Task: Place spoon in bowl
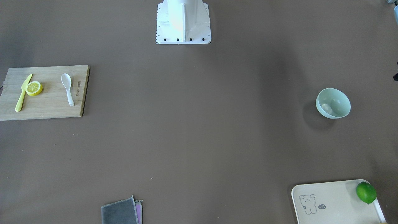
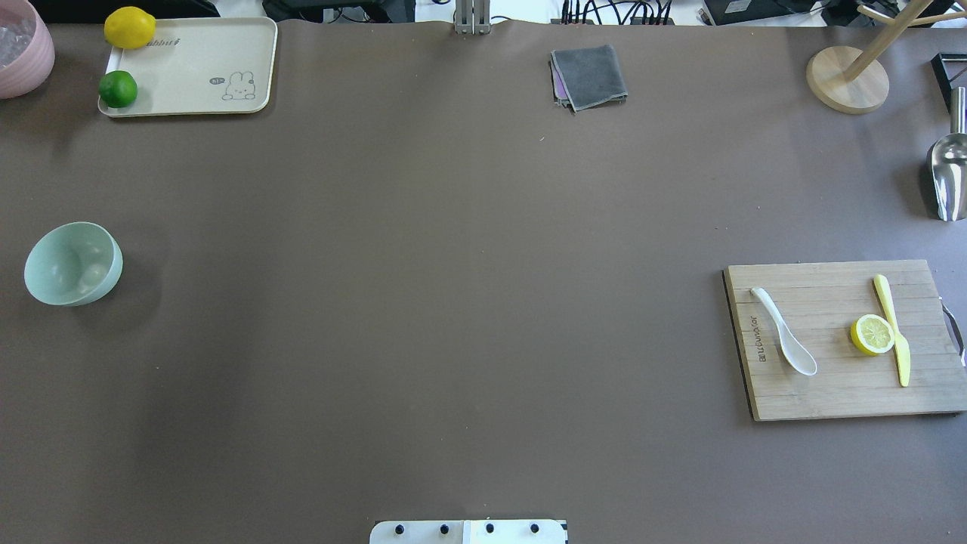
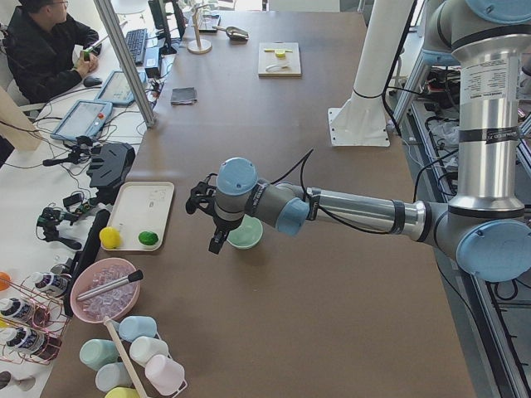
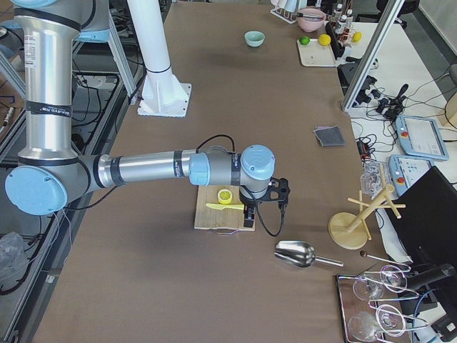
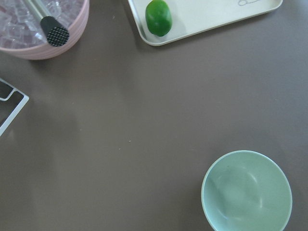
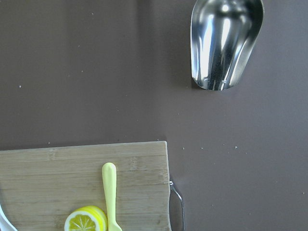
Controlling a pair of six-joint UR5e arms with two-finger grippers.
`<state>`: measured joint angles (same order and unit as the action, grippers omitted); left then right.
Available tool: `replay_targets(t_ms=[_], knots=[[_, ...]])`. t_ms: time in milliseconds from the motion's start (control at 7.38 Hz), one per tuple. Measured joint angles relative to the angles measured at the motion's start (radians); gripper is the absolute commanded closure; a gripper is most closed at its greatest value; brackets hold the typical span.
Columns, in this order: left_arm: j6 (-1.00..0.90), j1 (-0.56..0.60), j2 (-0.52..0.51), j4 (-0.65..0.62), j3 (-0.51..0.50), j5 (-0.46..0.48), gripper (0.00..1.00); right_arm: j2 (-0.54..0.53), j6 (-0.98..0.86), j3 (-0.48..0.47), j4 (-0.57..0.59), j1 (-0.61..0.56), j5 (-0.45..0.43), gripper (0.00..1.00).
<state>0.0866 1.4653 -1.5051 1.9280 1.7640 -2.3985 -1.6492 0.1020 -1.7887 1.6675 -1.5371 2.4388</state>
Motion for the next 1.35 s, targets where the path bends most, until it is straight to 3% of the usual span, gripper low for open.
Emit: replay_targets(t_ms=[271,542,813,948,1355], knots=[[0.173,-0.073,-0.054,0.059,-0.044,-0.007,0.02,0.005,0.000,0.000,0.001,0.002,0.001,0.00],[0.325,-0.136,-0.073,0.221,-0.144,0.001,0.02,0.010,0.000,0.000,0.000,0.003,0.001,0.00],[0.357,-0.159,-0.074,0.373,-0.263,0.004,0.02,0.029,0.000,-0.009,0.000,0.003,0.049,0.00],[0.365,-0.170,-0.074,0.401,-0.286,0.004,0.02,0.059,-0.001,-0.012,0.002,0.007,0.063,0.00],[0.384,-0.217,-0.077,0.414,-0.301,0.004,0.02,0.128,-0.002,-0.011,0.012,0.049,-0.005,0.00]])
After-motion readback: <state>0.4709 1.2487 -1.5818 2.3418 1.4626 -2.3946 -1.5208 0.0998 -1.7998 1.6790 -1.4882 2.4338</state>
